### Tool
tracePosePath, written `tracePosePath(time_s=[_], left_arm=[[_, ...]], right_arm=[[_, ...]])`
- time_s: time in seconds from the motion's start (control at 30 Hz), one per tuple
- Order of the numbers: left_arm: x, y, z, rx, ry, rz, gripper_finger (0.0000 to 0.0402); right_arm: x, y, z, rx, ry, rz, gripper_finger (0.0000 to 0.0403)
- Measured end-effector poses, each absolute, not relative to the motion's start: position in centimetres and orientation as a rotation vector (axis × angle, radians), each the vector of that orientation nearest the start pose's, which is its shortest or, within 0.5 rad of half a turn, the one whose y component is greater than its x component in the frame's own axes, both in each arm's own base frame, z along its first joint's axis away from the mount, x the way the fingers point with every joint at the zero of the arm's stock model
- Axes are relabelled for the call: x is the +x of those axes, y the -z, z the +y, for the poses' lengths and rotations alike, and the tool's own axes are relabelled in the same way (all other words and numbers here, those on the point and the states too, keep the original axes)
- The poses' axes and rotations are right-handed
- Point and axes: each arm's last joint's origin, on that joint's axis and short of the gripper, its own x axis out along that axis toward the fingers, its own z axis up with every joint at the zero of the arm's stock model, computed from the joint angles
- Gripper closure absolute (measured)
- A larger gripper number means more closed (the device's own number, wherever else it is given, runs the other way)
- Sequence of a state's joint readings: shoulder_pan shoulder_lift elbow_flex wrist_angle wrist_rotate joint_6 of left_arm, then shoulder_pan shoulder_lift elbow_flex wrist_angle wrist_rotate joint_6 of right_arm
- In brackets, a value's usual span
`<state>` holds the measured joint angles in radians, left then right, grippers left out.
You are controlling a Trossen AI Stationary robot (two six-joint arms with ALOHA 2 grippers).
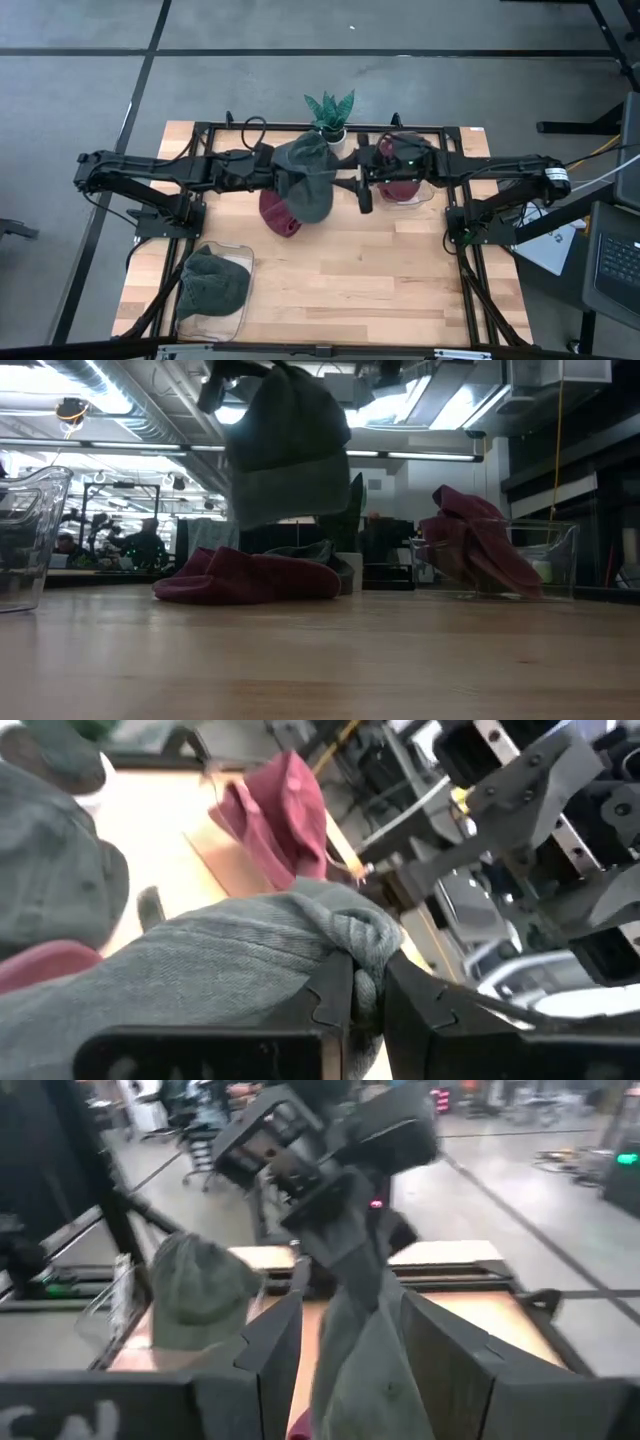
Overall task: Pick & Place hat
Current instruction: Put the bottom gray cap into the bottom left transparent bin
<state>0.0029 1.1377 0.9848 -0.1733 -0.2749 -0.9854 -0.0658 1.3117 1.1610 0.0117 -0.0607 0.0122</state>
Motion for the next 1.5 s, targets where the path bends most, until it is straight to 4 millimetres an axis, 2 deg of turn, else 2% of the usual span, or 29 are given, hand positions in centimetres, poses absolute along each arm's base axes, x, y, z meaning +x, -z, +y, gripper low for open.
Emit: tracePosePath(time_s=[0.17, 0.3, 0.43, 0.77, 1.07, 1.13, 1.2, 1.37, 1.4, 1.5], left_arm=[[25.5, -33.4, 0.8, -0.93, -0.39, 0.148, 0.0371], [25.8, -33.3, 0.8, -0.931, -0.39, 0.149, 0.037], [25.8, -33.3, 0.7, -0.936, -0.369, 0.161, 0.0371], [25.8, -33.3, 0.6, -0.954, -0.34, 0.174, 0.0371], [26.1, -34.3, 0.6, -0.914, -0.262, 0.096, 0.0371], [26.1, -34.3, 0.6, -0.903, -0.258, 0.102, 0.037], [26.1, -34.2, 0.5, -0.887, -0.248, 0.114, 0.0366], [26.0, -34.1, 0.4, -0.81, -0.217, 0.153, 0.0355], [25.9, -34.2, 0.4, -0.79, -0.195, 0.16, 0.0353], [25.7, -34.4, 0.2, -0.733, -0.123, 0.181, 0.0352]], right_arm=[[31.7, -34.7, -1.8, 0.039, -0.022, 0.216, 0.0229], [32.5, -33.7, -1.9, 0.086, -0.004, 0.242, 0.0216], [32.7, -33.6, -2.1, 0.067, 0.056, 0.238, 0.0201], [32.4, -34.1, -2.1, 0.0, 0.054, 0.213, 0.0194], [33.4, -32.8, -2.1, 0.015, 0.02, 0.257, 0.0196], [33.5, -32.6, -2.1, 0.034, 0.015, 0.264, 0.021], [33.5, -32.6, -2.1, 0.041, 0.012, 0.266, 0.0241], [33.1, -33.0, -1.8, 0.081, -0.07, 0.257, 0.0373], [33.0, -33.2, -1.7, 0.083, -0.092, 0.255, 0.0386], [32.6, -33.5, -1.5, 0.117, -0.144, 0.26, 0.0387]])
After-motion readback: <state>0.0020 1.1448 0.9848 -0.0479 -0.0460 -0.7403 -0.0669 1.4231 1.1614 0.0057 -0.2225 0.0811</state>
